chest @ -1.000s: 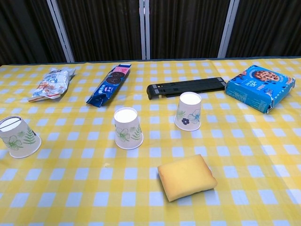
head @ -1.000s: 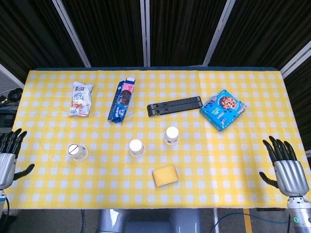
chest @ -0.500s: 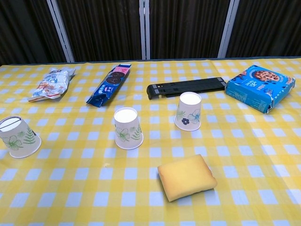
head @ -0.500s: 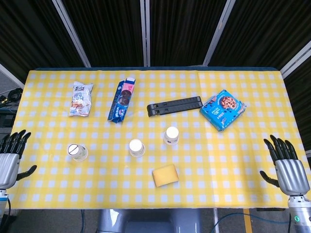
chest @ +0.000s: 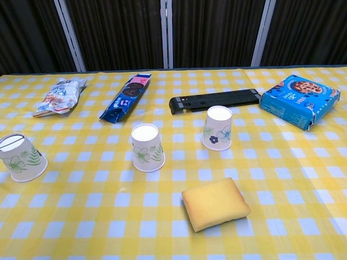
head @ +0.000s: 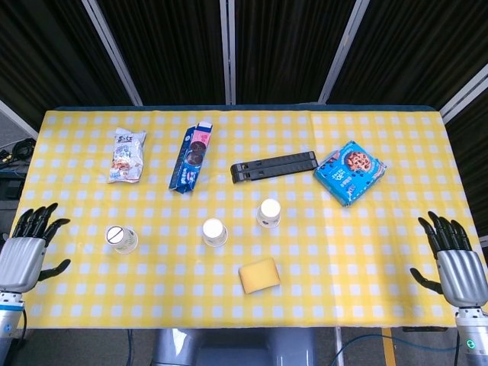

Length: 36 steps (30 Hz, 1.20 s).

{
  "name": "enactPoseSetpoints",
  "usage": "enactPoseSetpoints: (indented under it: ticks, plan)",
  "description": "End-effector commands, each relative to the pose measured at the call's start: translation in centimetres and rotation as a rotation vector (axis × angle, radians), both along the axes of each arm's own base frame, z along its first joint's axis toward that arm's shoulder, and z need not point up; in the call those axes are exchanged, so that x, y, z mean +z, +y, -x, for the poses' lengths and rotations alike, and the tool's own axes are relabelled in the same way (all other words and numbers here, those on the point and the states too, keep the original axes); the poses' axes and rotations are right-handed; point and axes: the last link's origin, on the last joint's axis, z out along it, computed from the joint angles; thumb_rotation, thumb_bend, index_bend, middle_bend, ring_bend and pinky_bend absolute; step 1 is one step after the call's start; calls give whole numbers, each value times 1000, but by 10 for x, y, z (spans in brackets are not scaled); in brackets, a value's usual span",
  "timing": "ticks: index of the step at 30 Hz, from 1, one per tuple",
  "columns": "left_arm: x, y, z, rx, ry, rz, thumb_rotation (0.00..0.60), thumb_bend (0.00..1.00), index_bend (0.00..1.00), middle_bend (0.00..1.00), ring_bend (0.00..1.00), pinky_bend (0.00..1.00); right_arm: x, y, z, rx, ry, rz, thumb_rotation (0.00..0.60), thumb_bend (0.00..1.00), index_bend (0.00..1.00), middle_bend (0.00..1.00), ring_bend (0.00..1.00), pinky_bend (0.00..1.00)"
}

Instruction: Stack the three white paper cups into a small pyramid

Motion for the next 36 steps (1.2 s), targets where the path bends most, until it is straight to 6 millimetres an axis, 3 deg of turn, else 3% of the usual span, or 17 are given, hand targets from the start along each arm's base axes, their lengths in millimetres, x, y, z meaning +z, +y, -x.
enactPoseSetpoints:
  ticks: [1, 8, 17, 29, 36]
  plan:
    - [-3, 11, -11, -14, 10, 38, 600, 198, 277, 0, 0, 0, 1, 0, 0, 1, -4, 2, 600, 86, 0, 0, 0, 0]
    - [-21, 33, -26, -5, 55, 151, 600, 228, 284, 0, 0, 0, 2, 0, 0, 2, -11, 0, 600, 86, 0, 0, 0, 0]
    - [-43, 48, -31, 52, 116, 253, 600, 228, 160, 0, 0, 0, 4, -1, 1, 1, -23, 2, 600, 86, 0, 0, 0, 0]
    - [-70, 65, -20, 130, 158, 303, 600, 240, 227, 0, 0, 0, 4, 0, 1, 2, -29, -1, 600, 86, 0, 0, 0, 0]
    - [-79, 72, -19, 124, 169, 311, 600, 336, 280, 0, 0, 0, 5, 0, 2, 0, -29, -1, 600, 86, 0, 0, 0, 0]
